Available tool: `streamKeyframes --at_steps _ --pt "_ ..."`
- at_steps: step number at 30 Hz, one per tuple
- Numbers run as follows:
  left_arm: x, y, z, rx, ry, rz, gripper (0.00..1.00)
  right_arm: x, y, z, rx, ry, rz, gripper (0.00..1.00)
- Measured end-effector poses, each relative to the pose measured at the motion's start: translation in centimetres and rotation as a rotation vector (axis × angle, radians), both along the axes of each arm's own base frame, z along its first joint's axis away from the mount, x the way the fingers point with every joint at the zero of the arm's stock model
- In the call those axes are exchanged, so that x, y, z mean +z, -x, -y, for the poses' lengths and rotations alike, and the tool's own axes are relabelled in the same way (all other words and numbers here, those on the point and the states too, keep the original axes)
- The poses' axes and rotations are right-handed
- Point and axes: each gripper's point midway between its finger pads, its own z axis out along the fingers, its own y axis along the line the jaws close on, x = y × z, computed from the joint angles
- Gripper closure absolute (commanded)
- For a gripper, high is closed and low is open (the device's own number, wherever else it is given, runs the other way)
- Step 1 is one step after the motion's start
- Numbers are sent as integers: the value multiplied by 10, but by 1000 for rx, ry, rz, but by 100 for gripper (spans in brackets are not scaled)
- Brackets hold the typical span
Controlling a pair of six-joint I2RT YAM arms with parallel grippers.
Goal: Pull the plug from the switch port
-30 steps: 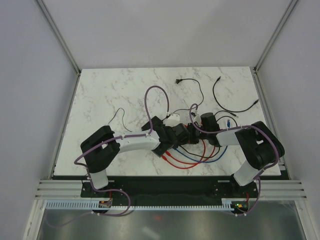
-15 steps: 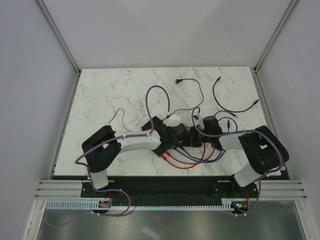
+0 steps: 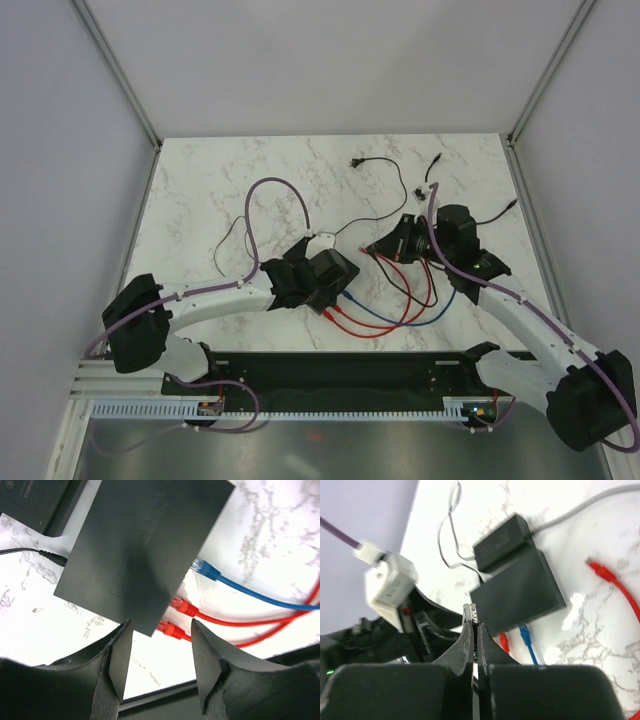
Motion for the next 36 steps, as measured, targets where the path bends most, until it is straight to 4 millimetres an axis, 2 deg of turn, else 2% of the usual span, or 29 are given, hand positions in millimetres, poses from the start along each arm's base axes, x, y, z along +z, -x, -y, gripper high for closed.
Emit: streamKeyframes --at_steps 2,3,11,14,18,22,26,28,30,34,36 --pt "8 3 1 -9 37 3 41 32 0 3 -20 -21 49 100" --pt "9 4 1 -13 50 3 41 41 1 3 -25 -29 58 100" --pt "-3 22 -11 -40 67 -41 41 138 6 12 -80 -104 191 100" --pt "4 23 -9 -49 99 -36 41 164 -1 19 -131 -99 240 100" --pt "13 25 -4 -62 151 -26 41 195 -21 31 -219 -39 299 100" --pt "13 27 -2 -71 170 -30 41 226 -50 47 -327 55 379 100" --pt "9 30 -3 -78 172 -42 41 262 -90 78 -481 160 474 100" --pt "9 31 -3 -82 177 -44 41 268 -111 99 -554 201 492 100" --pt "9 31 -3 -83 184 -43 41 264 -136 128 -637 241 482 100" --pt "9 33 1 -96 207 -49 41 232 -183 181 -767 326 400 100" --pt "8 34 2 -100 211 -52 41 213 -203 201 -811 361 356 100"
